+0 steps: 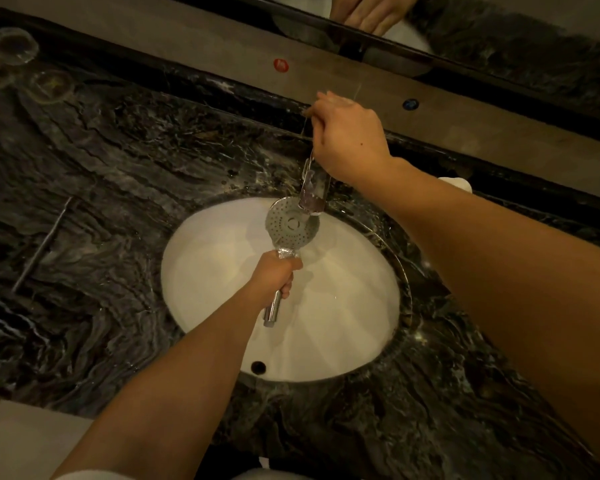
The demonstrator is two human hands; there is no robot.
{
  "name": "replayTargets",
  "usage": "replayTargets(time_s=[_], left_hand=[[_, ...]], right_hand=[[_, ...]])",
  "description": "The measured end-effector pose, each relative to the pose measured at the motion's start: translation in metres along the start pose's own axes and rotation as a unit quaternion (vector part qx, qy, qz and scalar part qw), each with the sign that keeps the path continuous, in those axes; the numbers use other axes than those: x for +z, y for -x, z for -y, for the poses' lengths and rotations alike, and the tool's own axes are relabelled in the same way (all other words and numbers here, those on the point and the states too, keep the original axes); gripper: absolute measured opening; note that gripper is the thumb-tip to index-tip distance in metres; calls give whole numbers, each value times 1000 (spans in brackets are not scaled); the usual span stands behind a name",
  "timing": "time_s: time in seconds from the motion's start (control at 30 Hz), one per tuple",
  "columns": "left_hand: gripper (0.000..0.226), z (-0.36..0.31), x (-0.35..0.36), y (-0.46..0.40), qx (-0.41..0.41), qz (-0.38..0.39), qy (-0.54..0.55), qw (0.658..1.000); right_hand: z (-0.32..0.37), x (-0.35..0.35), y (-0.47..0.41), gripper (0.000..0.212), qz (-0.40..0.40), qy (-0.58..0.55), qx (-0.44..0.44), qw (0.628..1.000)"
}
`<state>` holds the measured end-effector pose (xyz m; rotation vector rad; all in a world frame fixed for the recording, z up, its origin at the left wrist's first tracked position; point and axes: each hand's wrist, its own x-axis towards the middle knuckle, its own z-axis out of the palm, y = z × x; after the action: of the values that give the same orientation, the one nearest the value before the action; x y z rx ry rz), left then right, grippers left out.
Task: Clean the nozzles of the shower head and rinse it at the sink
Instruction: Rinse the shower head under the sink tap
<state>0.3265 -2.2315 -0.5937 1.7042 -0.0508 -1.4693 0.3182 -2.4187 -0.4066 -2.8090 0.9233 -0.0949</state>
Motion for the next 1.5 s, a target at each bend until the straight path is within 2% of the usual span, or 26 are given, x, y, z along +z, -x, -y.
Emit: replayTargets(time_s=[0.23,0.53,0.7,0.8,0.9,0.97,1.07,1.17,1.3,1.5], left_hand=[[21,0,-3,-21,36,12,22,999],[27,-14,18,-48,100,-54,111,987],[23,-36,27,-48,119,-113,182,970],[16,-57,36,-44,130,-120,224,958],[19,-73,45,-44,114,-121,295,941],[12,-79,47,-47,97,-116,338,929],[5,-88,44,-47,97,-123,363,919],[10,-95,38,-40,110,-119,353,921],[21,-82,33,-33,117,-101,280,947],[24,-34,36,-24,72,-68,198,975]], right_hand=[[-7,10,-4,30,-45,-1,-20,999],[-12,16,-7,30,-88,14,-46,995],[-15,20,-8,31,-100,14,-42,994],[-14,20,-9,30,-97,14,-41,994],[-14,22,-10,30,-99,13,-35,994],[-14,22,-10,30,-98,13,-33,995],[-13,22,-10,30,-94,12,-32,995],[-14,22,-9,29,-95,3,-32,995],[-13,22,-10,29,-97,-4,-31,995],[-14,21,-9,27,-90,-5,-32,995]])
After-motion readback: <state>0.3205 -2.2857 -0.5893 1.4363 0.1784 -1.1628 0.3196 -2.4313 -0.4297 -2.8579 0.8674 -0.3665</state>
